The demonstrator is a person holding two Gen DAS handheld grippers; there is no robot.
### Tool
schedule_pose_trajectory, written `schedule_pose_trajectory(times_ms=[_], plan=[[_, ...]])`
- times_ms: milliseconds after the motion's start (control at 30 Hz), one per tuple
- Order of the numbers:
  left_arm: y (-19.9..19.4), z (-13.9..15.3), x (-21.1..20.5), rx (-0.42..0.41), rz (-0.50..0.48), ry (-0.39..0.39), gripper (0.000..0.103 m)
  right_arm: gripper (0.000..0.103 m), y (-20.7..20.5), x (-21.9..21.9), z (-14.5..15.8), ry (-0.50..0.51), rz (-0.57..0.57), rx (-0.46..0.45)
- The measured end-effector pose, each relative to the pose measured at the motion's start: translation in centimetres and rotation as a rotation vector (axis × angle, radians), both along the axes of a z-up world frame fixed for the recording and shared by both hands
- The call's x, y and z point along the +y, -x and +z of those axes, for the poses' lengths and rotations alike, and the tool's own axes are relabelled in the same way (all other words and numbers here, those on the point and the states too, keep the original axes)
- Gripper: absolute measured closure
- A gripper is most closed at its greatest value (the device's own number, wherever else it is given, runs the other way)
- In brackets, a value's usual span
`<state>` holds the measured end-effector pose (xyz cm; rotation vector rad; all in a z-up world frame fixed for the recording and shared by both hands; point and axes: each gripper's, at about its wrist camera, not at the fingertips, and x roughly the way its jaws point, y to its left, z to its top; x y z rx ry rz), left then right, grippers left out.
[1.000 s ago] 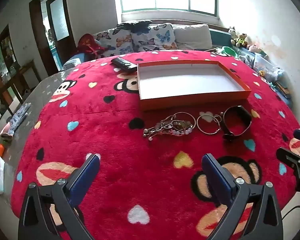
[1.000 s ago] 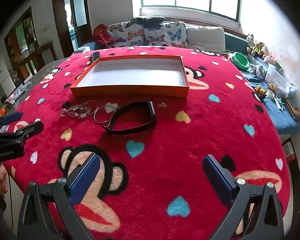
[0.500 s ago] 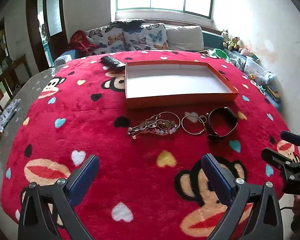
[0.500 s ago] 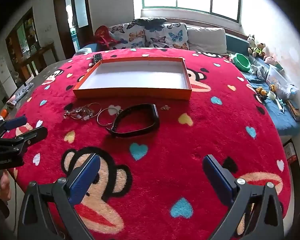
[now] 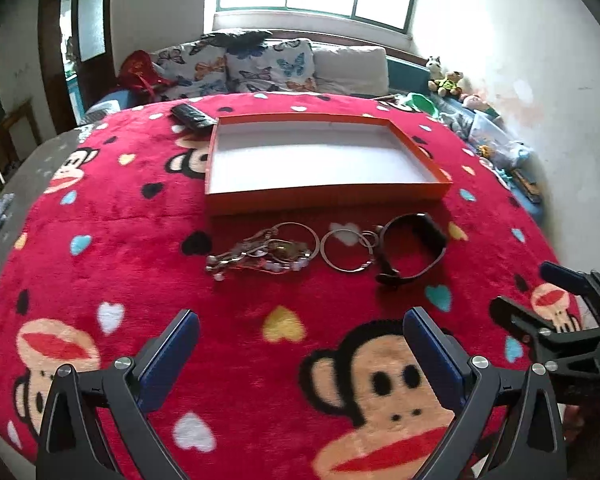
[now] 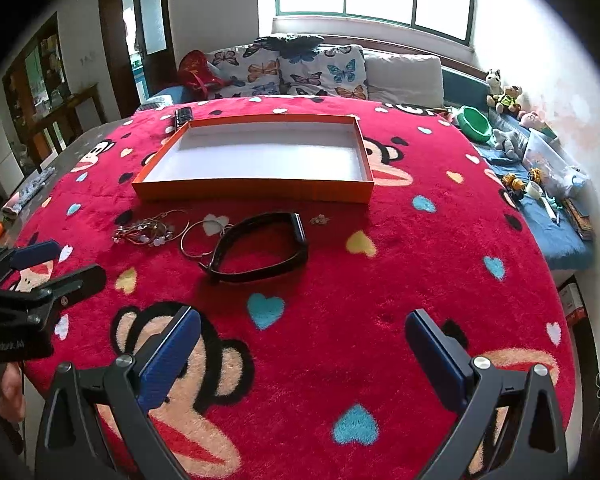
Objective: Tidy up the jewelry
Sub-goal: 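Move both tools toward the jewelry lying beside the orange box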
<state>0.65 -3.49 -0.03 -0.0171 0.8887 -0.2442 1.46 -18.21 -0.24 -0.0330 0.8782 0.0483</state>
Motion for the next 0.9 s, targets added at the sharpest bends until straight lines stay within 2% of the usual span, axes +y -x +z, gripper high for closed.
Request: schedule_pose_trajectory(times_ms=[200, 333, 667, 900], plan=[[-0.2, -0.1, -0.3, -0.005, 0.003, -0.020, 0.000, 0.000, -0.2, 0.0, 0.0, 0.017, -0.008, 0.002], [-0.2, 0.0, -0.4, -0.034, 0.007, -0.084, 0.000, 0.000, -0.3, 0.2, 0.1, 0.035, -0.007, 0.000], [-0.7, 0.5, 0.4, -0.048, 0.022, -0.129, 0.000, 0.000, -0.6, 0.2, 0.1, 0.032, -0.004, 0.005], [-1.5, 1.1, 1.4, -0.059, 0.054, -0.133, 0.000, 0.000, -1.1, -0.2, 0.3, 0.056, -0.001, -0.001]])
